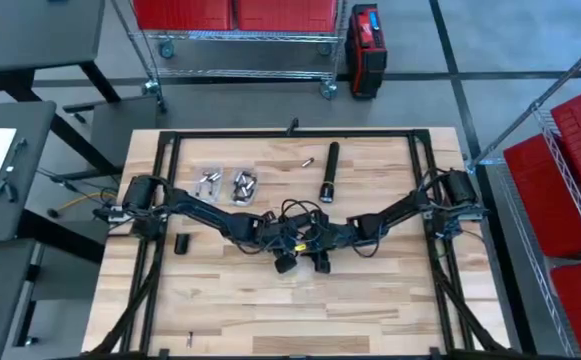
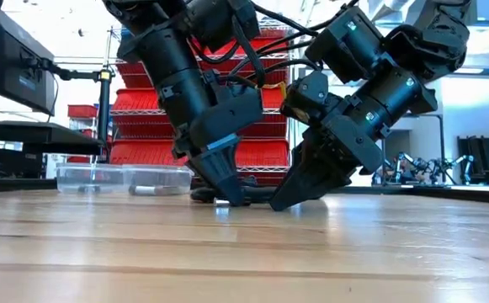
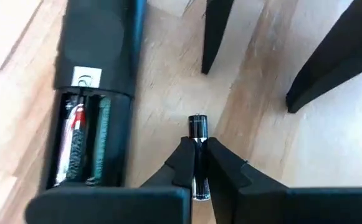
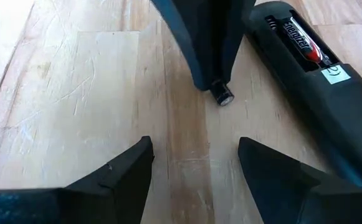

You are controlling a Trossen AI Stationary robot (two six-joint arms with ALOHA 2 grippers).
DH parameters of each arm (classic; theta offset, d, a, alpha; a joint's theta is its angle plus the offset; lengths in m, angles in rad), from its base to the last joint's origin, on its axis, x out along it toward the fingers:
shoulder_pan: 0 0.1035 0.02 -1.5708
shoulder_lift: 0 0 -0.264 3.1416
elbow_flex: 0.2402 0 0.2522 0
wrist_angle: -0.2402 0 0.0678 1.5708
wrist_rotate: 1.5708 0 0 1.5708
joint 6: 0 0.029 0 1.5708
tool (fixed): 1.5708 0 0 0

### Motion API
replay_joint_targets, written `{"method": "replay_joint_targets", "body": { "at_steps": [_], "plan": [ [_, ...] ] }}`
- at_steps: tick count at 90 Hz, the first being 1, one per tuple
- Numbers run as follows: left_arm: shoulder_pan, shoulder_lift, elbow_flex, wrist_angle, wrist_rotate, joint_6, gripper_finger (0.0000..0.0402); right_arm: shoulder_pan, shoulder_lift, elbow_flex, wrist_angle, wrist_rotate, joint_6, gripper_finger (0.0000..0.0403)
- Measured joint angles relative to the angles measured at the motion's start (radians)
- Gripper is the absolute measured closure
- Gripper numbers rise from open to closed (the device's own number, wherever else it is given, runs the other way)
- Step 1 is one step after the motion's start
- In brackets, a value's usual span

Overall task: Insert battery
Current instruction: Insert the silver battery into the remote control battery compartment

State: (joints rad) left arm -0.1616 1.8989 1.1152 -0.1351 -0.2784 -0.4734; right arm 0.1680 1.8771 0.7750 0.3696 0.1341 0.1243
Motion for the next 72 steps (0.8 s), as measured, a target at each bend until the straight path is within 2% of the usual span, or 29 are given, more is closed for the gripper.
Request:
{"method": "replay_joint_targets", "body": {
  "at_steps": [20,35,46,63,72],
  "plan": [
    [0.022,-0.071,0.0,-0.08,-0.002,0.068,0.04,0.0,0.0,0.0,0.003,-0.001,0.002,0.0175],
    [0.062,-0.116,0.002,-0.107,-0.03,0.175,0.0399,-0.007,0.0,0.0,0.005,-0.002,0.008,0.0175],
    [0.105,-0.117,0.002,-0.114,-0.041,0.274,0.0399,-0.014,0.0,0.0,0.007,-0.005,0.009,0.0175],
    [0.156,-0.112,-0.008,-0.095,-0.038,0.308,0.04,-0.013,0.0,0.0,0.006,-0.005,0.01,0.0175],
    [0.165,-0.112,-0.007,-0.074,-0.002,0.328,0.0401,-0.014,0.0,0.0,0.006,-0.005,0.011,0.0175]
  ]
}}
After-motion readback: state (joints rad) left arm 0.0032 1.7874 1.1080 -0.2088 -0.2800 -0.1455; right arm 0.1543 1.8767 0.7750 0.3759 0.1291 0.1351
